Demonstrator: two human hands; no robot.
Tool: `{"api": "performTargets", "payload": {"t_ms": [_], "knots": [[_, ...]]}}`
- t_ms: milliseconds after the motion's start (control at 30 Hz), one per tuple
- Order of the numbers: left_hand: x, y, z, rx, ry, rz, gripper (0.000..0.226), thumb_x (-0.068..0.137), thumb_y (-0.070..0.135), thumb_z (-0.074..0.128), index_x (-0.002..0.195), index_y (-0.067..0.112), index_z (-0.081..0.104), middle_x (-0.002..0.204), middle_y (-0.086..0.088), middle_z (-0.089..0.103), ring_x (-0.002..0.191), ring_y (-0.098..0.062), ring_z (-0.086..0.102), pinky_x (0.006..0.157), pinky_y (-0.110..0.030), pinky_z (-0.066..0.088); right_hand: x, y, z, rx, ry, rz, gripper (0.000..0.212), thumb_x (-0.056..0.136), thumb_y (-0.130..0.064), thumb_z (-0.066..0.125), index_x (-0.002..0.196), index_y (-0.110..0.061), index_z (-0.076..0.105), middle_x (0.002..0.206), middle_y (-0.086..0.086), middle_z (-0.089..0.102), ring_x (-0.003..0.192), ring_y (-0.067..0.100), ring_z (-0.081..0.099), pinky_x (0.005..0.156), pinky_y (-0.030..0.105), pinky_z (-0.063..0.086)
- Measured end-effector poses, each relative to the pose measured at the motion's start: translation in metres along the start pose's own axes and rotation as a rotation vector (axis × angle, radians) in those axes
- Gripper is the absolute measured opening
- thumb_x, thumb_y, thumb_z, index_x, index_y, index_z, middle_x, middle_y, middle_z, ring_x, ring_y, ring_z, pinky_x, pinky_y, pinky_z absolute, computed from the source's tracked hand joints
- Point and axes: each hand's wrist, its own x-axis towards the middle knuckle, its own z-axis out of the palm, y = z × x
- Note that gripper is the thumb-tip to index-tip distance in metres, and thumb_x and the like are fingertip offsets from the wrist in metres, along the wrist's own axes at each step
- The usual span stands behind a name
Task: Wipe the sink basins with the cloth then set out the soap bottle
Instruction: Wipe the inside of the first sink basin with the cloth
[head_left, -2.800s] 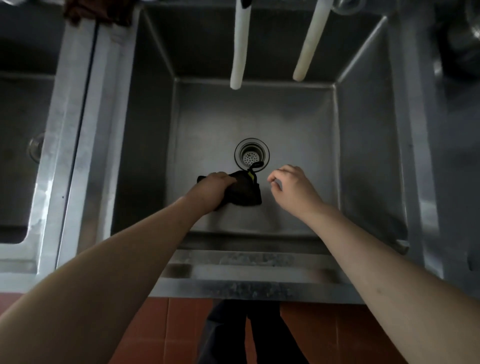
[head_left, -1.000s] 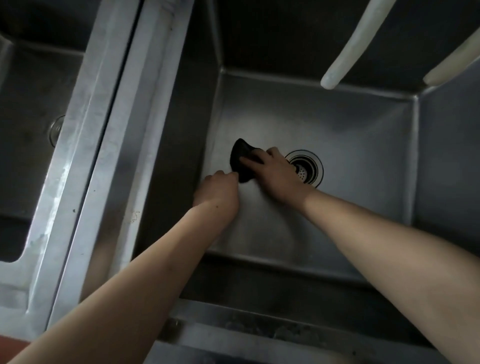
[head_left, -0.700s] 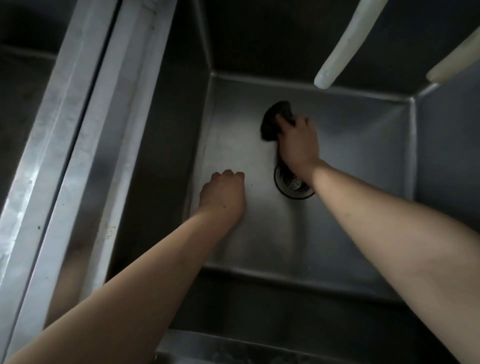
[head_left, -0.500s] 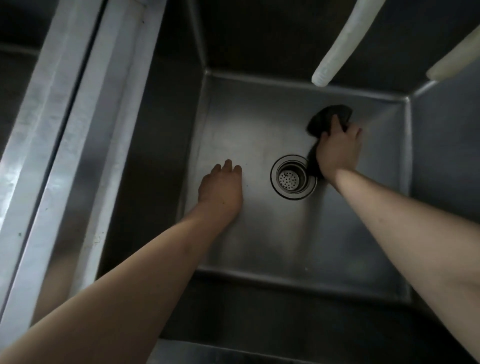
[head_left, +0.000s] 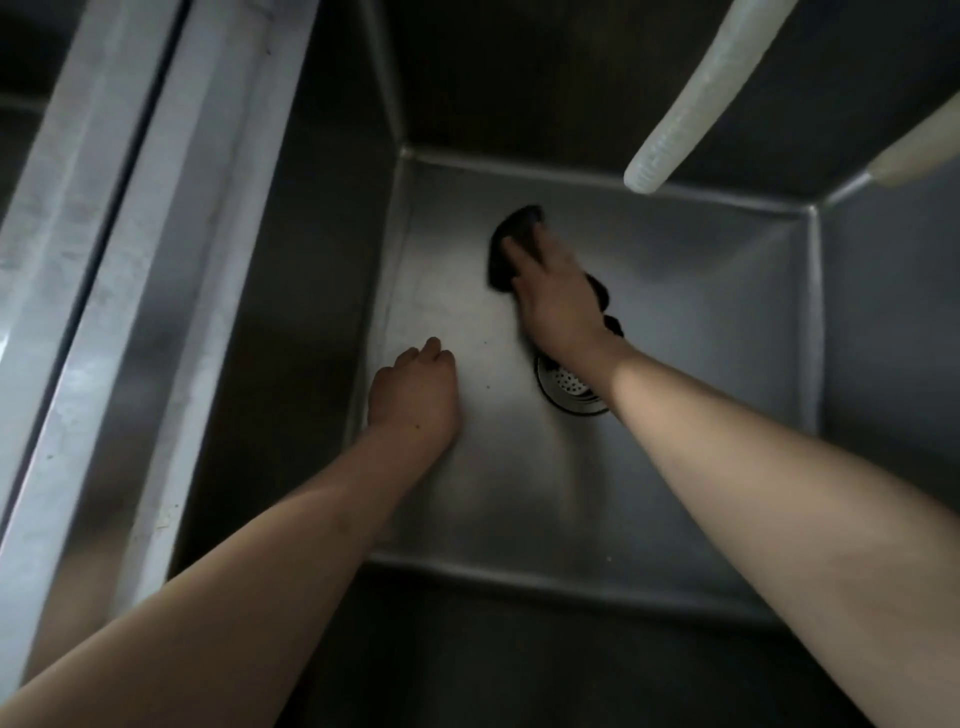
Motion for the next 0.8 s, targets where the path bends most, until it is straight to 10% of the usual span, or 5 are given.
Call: {"api": "performTargets", "payload": {"t_ms": [167, 533, 800], "knots": [[0.001, 0.005, -0.003, 0.004, 0.014, -0.004, 0.028, 0.088, 0.008, 0.047, 0.113, 0.012, 0.06, 0.137, -0.007, 0.05, 0.116, -0.031, 0.052, 0.087, -0.043, 0.045, -0.008, 0.001, -0.004, 0.028, -0.069, -0.085, 0.055, 0.103, -0.008, 0.053, 0.155, -0.024, 0.046, 0.166, 0.018, 0.031, 0.148, 0.045, 0.036, 0.12, 0.054, 0.037], [0.002, 0.002, 0.001, 0.023, 0.034, -0.001, 0.029, 0.087, 0.011, 0.05, 0.114, 0.013, 0.061, 0.135, -0.005, 0.049, 0.115, -0.031, 0.053, 0.086, -0.043, 0.047, -0.037, 0.093, -0.056, 0.124, 0.332, 0.629, 0.053, 0.103, -0.008, 0.042, 0.156, -0.014, 0.044, 0.168, 0.022, 0.024, 0.153, 0.038, 0.031, 0.126, 0.037, 0.026], [0.001, -0.007, 0.004, -0.065, -0.022, 0.001, 0.044, 0.089, 0.005, 0.044, 0.131, 0.012, 0.057, 0.161, -0.005, 0.031, 0.141, -0.028, 0.038, 0.11, -0.043, 0.041, 0.012, 0.05, -0.044, 0.137, 0.169, 0.37, 0.049, 0.105, -0.01, 0.047, 0.153, -0.011, 0.048, 0.166, 0.021, 0.028, 0.151, 0.039, 0.034, 0.125, 0.033, 0.024]]}}
